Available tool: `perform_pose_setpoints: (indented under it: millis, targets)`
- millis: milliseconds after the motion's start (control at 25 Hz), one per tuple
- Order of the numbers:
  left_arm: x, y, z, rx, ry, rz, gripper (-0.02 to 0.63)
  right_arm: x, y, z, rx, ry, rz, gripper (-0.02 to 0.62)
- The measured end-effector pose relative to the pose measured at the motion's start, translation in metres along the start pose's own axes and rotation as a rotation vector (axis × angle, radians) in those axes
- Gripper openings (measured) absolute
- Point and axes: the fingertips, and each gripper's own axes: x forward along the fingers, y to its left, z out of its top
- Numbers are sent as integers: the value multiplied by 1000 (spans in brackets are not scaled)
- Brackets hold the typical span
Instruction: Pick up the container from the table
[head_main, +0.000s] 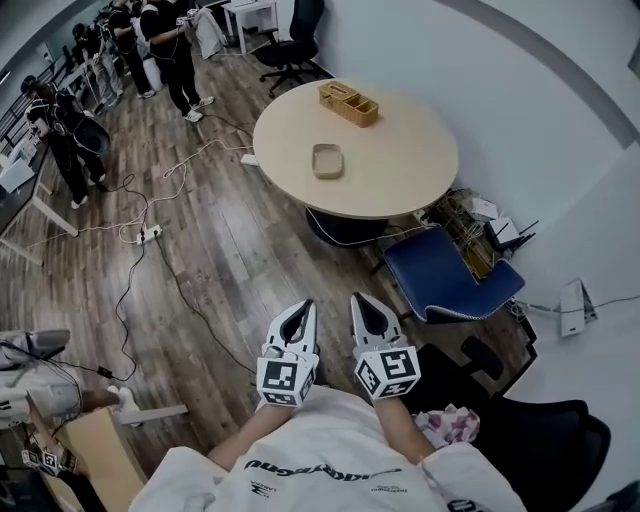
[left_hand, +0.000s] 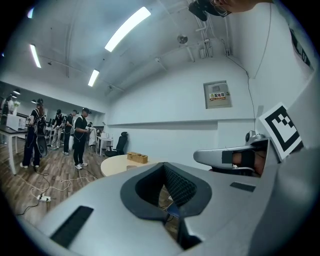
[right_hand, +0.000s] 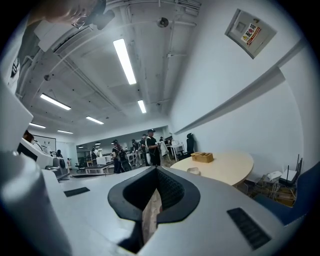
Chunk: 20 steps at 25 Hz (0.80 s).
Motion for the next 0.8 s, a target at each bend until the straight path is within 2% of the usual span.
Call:
perform_pose_setpoints:
  millis: [400,800]
  targets:
    - [120,82,27,3,-29,3,15,131,-48,30,-15,-14,-8,32]
    - [230,159,48,-2,-29,-43,15,256,-84,56,-24,-10,-51,32]
